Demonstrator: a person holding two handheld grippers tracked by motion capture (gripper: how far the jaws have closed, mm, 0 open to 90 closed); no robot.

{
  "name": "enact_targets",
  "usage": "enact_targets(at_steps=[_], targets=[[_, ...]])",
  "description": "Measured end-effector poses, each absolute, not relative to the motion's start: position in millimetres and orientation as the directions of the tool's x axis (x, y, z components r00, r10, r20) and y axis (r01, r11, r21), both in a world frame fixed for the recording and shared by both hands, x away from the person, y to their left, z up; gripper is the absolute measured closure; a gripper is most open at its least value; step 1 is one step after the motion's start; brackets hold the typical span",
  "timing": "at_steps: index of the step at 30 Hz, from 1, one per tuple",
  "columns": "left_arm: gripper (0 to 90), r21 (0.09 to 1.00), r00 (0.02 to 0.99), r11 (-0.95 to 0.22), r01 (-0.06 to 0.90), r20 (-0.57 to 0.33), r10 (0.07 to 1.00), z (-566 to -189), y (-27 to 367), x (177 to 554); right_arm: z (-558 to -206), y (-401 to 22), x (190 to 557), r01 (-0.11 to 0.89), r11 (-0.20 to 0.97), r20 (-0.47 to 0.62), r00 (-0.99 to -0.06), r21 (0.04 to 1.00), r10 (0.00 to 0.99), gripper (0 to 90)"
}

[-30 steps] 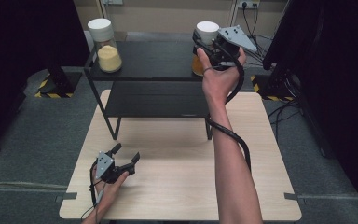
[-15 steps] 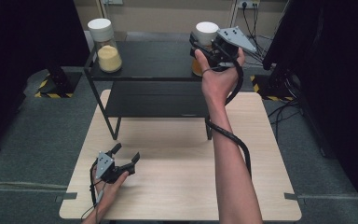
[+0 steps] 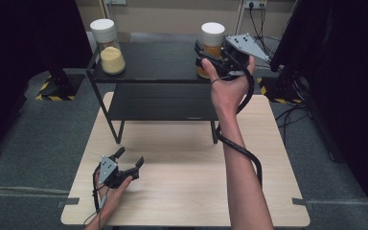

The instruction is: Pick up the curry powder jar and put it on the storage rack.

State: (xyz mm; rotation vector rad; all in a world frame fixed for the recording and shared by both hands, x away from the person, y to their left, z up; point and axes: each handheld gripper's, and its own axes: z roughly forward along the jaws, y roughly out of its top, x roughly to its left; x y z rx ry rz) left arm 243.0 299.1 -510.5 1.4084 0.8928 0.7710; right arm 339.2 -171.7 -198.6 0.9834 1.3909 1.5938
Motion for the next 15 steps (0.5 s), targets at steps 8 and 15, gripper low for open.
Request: enact_targets(at_steps=[8,15], targets=[[11.6,0.997,0.479,0.034,0.065,-0.062,0.876,-510.6,298.9,243.0,-206.1,-179.2,326.5,-0.083,-0.096,0.053,-0.421,0.992,0.906,7.7],[11.6,0.997,0.478,0.035,0.065,-0.062,0.876,-510.6,298.8,242.9,-214.2,-182.6,316.1,-0.096,-0.102,0.05,-0.436,0.99,0.898,7.7]])
